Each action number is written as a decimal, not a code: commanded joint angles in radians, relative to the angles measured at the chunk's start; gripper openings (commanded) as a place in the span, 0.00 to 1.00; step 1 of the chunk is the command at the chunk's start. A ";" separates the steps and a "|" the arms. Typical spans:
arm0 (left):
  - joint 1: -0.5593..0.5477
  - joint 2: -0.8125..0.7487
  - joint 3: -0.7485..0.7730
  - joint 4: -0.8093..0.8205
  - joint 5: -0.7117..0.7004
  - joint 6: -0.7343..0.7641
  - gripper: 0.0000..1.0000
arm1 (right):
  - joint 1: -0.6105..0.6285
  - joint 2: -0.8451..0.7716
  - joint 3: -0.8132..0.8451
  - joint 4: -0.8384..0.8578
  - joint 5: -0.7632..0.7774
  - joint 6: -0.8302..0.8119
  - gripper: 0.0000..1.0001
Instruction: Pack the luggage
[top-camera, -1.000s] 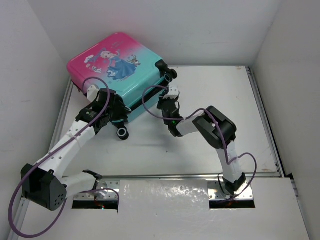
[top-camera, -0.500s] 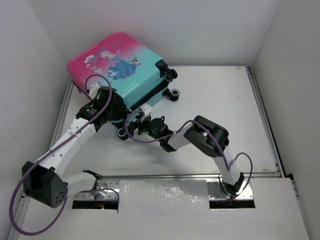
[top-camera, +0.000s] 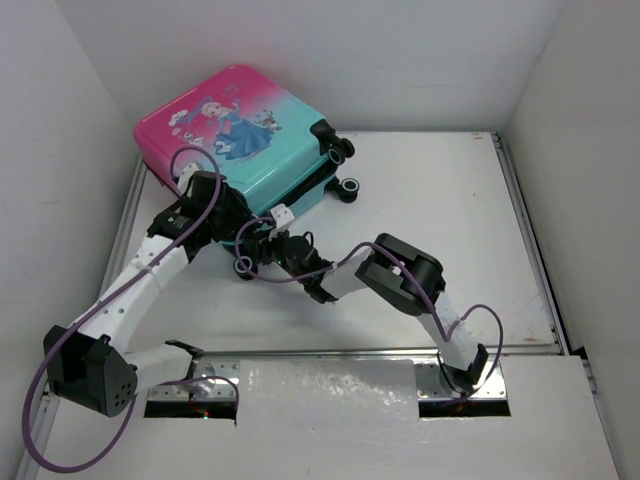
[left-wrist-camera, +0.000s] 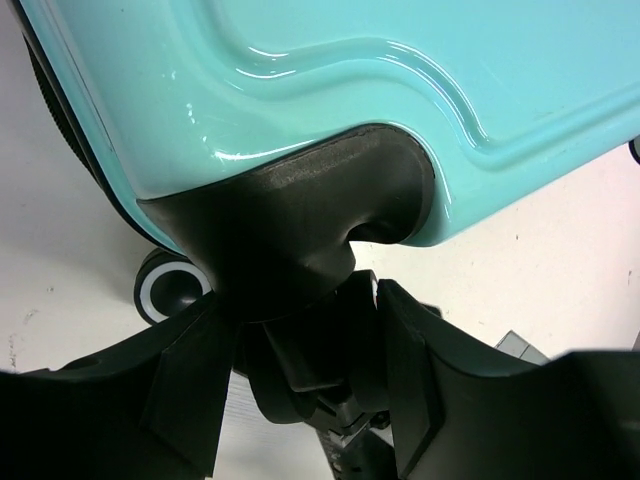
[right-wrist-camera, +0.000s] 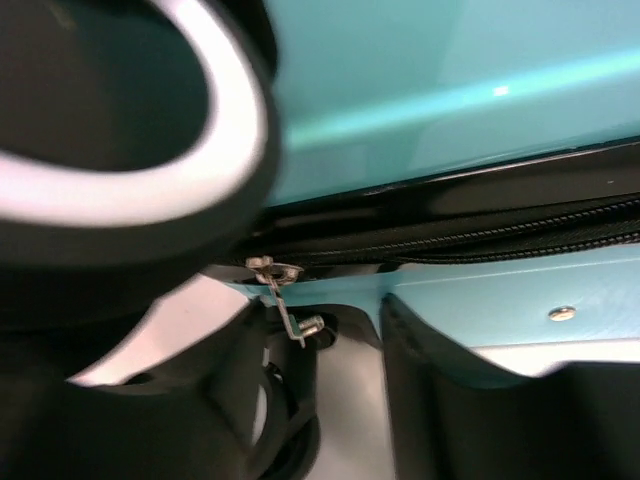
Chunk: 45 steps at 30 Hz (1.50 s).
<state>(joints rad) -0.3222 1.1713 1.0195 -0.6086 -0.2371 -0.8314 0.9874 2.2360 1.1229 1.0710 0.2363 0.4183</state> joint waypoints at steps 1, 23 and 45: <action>0.003 -0.002 0.019 0.142 0.163 0.129 0.41 | 0.039 -0.018 0.061 0.089 0.090 -0.010 0.40; 0.087 -0.005 0.010 0.095 0.321 0.232 0.17 | 0.073 0.020 0.156 0.058 0.305 -0.064 0.00; 0.097 -0.025 -0.033 0.150 0.297 0.189 0.00 | -0.047 -0.032 0.134 -0.203 0.545 0.085 0.00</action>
<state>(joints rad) -0.2157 1.1484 0.9993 -0.5873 -0.0475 -0.7418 1.0584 2.2536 1.2369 0.9340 0.7181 0.4442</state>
